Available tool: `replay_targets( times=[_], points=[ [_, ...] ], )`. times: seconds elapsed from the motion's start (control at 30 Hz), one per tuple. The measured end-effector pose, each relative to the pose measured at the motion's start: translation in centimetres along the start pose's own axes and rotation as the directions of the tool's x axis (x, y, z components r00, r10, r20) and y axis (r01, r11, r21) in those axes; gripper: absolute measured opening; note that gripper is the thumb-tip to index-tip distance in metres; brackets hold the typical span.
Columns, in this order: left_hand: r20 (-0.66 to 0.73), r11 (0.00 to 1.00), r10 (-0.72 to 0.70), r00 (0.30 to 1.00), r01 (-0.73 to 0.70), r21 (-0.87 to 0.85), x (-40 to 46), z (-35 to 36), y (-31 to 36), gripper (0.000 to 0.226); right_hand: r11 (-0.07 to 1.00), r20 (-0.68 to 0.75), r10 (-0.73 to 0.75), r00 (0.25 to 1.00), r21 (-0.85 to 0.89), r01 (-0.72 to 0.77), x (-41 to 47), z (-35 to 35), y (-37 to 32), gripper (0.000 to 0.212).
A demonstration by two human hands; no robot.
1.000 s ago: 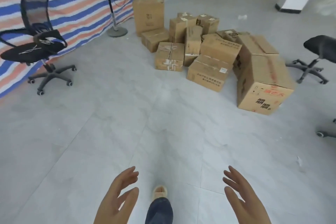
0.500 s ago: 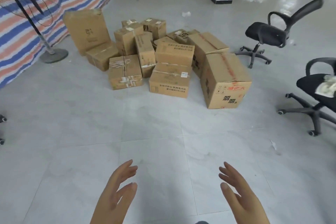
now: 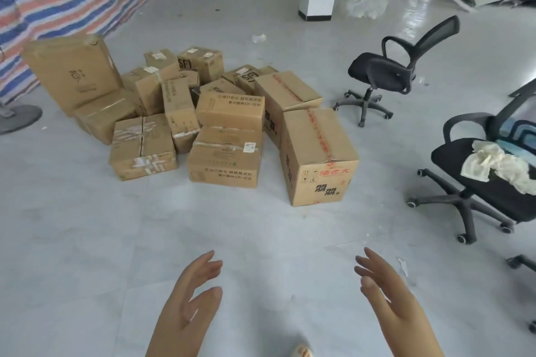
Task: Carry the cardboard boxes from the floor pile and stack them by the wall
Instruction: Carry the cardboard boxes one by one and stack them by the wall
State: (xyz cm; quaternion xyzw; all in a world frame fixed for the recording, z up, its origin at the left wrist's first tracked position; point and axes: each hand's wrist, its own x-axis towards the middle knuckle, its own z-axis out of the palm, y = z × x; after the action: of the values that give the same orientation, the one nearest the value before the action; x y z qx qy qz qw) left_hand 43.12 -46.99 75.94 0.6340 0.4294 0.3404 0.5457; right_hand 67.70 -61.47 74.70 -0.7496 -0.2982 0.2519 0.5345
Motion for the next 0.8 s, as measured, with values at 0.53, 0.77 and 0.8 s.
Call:
replay_targets(
  times=[0.53,0.77,0.8],
  points=[
    [0.152,0.994,-0.101,0.983,0.095,0.047,24.5,17.6,1.8,0.042,0.987,-0.122,0.157,0.98,-0.003,-0.159,24.4,-8.7,4.0,0.038],
    [0.189,0.996,-0.087,0.978,0.085,0.019,40.4,23.8,4.5,0.039,0.99,-0.188,0.141,0.972,0.013,-0.141,40.2,-10.4,1.8,0.036],
    [0.196,0.996,-0.088,0.977,0.086,0.02,42.5,24.5,4.9,0.038,0.99,-0.187,0.137,0.973,0.009,-0.138,42.3,-10.6,1.5,0.035]
  ],
)
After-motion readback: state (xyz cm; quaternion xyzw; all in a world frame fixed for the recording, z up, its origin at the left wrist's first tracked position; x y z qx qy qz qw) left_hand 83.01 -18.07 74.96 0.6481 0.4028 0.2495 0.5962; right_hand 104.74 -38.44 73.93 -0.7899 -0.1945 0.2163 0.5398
